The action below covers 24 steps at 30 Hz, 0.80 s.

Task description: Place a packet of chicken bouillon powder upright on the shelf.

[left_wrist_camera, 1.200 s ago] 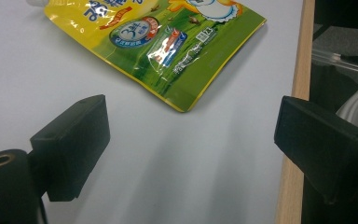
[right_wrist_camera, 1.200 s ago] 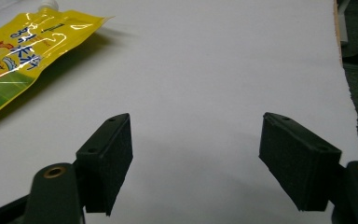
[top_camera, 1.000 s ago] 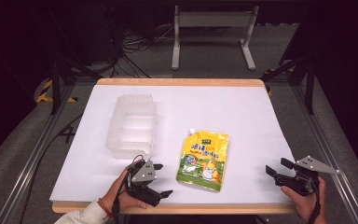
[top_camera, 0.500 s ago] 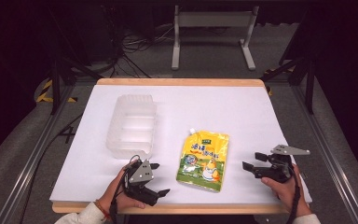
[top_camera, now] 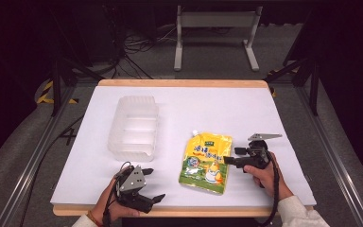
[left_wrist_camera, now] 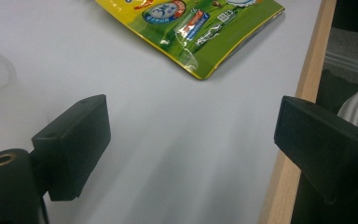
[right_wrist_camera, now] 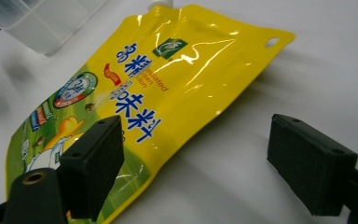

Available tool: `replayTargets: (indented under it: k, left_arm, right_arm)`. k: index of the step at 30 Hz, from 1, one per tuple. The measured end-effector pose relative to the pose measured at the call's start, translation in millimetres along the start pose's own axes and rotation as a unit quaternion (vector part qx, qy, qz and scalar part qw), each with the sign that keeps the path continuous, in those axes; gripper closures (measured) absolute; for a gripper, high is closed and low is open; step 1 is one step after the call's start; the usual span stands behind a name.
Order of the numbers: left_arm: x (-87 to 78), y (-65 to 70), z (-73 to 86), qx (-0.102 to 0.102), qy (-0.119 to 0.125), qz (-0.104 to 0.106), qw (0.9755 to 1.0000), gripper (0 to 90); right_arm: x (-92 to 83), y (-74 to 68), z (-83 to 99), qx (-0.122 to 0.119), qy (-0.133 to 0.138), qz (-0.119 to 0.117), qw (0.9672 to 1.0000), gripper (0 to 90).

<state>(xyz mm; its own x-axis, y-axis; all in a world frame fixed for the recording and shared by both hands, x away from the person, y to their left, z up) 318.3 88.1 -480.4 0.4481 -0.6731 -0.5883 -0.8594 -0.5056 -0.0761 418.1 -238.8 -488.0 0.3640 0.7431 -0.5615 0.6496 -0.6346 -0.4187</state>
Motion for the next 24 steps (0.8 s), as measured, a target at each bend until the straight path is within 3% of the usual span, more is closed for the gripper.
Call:
replayTargets:
  k: [2,5,9,11,13,18,20,21,22,23,24]
  left_arm:
    - [-2.2,-0.5,2.7,-0.006,-0.001,-0.005,1.0000,11.3]
    - [-6.0,-0.6,4.8,-0.010,-0.001,-0.011,0.9999,11.3]
    - [-7.5,0.3,4.5,-0.009,0.000,-0.015,0.9998,11.3]
    - [-6.2,0.2,3.3,-0.009,0.000,-0.014,0.9999,11.3]
    - [-4.3,0.0,2.2,-0.008,0.000,-0.012,0.9999,11.3]
    - [2.6,-0.4,-2.1,-0.012,0.000,-0.002,0.9999,11.3]
    - [4.0,-1.0,-3.8,-0.010,0.001,-0.001,0.9999,11.3]
    - [5.4,-1.1,-5.7,-0.013,0.002,0.002,0.9999,11.3]
    - [6.5,-1.8,-7.7,-0.016,0.004,0.003,0.9999,11.3]
    - [9.8,-3.0,-14.7,-0.023,0.011,0.012,0.9996,11.4]
    - [9.8,-3.0,-14.7,-0.023,0.011,0.012,0.9996,11.3]
  right_arm:
    - [2.5,-1.6,-1.8,0.000,0.000,-0.008,1.0000,18.4]
    - [14.5,-8.8,-6.7,0.008,-0.009,-0.059,0.9982,18.1]
    - [23.7,-14.2,-10.9,0.020,-0.012,-0.084,0.9962,22.0]
    - [26.1,-15.1,-11.3,0.020,-0.014,-0.084,0.9961,29.1]
    - [26.3,-13.6,-11.2,0.017,-0.017,-0.068,0.9974,45.7]
    - [26.5,-10.4,-10.7,0.026,-0.010,-0.053,0.9982,77.9]
    - [25.3,-10.6,-11.7,0.021,-0.003,-0.052,0.9984,82.4]
    - [22.3,-14.8,-13.1,0.005,0.007,-0.051,0.9987,87.5]
    - [22.3,-14.8,-13.1,0.005,0.007,-0.051,0.9987,87.5]
    - [16.9,-21.9,-15.8,-0.019,0.022,-0.051,0.9983,90.0]
    - [16.9,-21.9,-15.8,-0.019,0.022,-0.051,0.9983,90.0]
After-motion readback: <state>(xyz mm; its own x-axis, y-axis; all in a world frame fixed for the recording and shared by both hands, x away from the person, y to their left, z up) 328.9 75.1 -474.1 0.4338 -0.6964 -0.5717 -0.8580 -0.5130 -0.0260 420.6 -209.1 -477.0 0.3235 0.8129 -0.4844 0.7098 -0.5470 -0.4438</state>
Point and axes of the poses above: each handheld gripper's, and its own axes: x roughly forward along the jaws, z roughly out of its underside, y roughly to its right, the point moved 7 cm from there along x, roughly forward along the jaws, and after that the axes turned 6 degrees about -z, right-handed, at the moved point
